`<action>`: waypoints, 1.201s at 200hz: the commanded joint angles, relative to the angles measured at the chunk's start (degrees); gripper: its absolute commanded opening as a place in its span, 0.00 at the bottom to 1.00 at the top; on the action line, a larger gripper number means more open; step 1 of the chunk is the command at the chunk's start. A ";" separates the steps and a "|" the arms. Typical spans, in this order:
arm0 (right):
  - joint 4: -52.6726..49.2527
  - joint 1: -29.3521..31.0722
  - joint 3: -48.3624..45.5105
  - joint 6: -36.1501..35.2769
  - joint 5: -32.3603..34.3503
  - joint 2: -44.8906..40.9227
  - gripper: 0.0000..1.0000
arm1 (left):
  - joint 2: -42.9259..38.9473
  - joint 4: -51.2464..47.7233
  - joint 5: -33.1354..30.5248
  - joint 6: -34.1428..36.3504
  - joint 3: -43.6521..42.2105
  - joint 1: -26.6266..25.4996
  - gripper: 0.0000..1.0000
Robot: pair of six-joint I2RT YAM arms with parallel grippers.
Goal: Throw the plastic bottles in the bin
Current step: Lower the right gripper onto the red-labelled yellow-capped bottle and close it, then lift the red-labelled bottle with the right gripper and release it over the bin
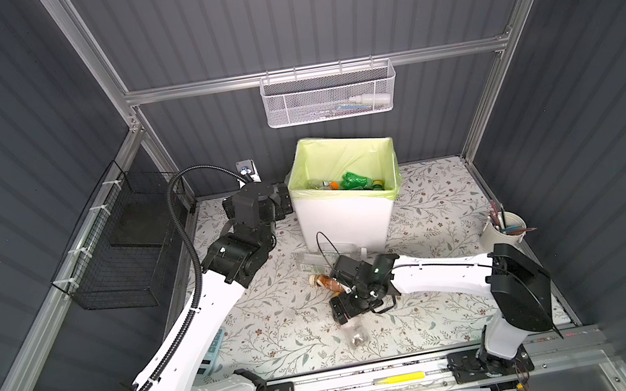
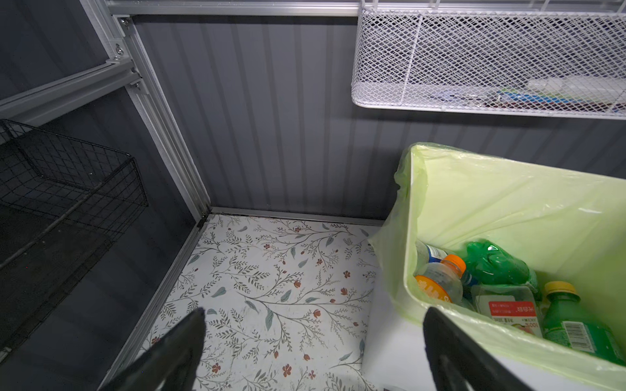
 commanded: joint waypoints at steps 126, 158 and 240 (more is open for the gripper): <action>-2.86 1.16 3.30 -5.17 1.00 3.65 0.50 | -2.40 -2.32 -2.74 -2.00 -2.80 1.37 1.00; -1.40 1.38 2.92 -7.90 5.90 -2.06 0.48 | -3.10 -2.41 -3.37 -2.64 -3.45 1.79 1.00; 9.74 -0.05 13.70 -38.75 20.42 -23.28 0.53 | -3.91 -1.36 3.33 -7.34 -10.82 6.25 1.00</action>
